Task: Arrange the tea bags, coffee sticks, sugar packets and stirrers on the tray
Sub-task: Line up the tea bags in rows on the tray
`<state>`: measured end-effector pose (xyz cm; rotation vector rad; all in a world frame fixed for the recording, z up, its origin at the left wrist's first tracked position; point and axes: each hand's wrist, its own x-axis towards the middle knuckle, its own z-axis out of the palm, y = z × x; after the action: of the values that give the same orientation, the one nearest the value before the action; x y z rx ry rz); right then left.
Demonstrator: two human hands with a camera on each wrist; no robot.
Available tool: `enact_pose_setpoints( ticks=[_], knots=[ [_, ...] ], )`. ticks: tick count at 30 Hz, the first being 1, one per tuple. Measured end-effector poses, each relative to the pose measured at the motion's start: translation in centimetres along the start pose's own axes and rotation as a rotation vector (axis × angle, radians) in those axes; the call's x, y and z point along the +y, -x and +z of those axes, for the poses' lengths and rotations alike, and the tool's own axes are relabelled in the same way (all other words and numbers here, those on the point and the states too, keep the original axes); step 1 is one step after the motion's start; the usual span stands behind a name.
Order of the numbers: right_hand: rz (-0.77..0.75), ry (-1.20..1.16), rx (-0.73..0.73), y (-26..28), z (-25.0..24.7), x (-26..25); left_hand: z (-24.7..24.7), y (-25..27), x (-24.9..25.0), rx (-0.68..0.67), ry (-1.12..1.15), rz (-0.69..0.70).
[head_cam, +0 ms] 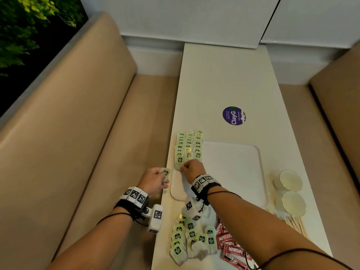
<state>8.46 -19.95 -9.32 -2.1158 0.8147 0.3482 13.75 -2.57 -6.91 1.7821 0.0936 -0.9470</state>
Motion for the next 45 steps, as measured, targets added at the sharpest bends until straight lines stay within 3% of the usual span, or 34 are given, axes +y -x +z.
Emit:
enact_pose_setpoints(
  ticks=[11, 14, 18, 23, 32, 37, 42, 45],
  knots=[
    [0.066, -0.097, 0.094, -0.2, 0.7, 0.1, -0.5, 0.1, -0.2, -0.031, -0.16, 0.153],
    [0.017, -0.178, 0.142, 0.6, 0.6, 0.5, -0.5, 0.1, -0.2, -0.029, -0.163, 0.186],
    [-0.126, -0.283, 0.036, 2.2, 0.5, 0.9, -0.3, -0.4, -0.6, -0.007, -0.137, 0.197],
    [-0.189, -0.345, -0.112, 3.8, 0.1, 2.0, 1.0, -0.5, -0.5, -0.044, -0.126, 0.228],
    [-0.227, -0.367, -0.061, 3.8, -0.7, 2.6, 2.0, -1.1, -0.9, -0.079, -0.099, 0.236],
    [-0.195, -0.208, -0.092, 3.1, -0.4, 3.5, 2.3, -1.9, -1.3, -0.077, -0.137, 0.213],
    [-0.057, -0.231, 0.069, 1.9, -0.8, 3.9, 2.5, -2.9, -1.5, 0.033, -0.256, 0.182],
    [0.029, -0.222, 0.086, 1.2, -1.3, 3.8, 2.5, -3.7, -1.5, 0.128, -0.333, 0.145]
  ],
)
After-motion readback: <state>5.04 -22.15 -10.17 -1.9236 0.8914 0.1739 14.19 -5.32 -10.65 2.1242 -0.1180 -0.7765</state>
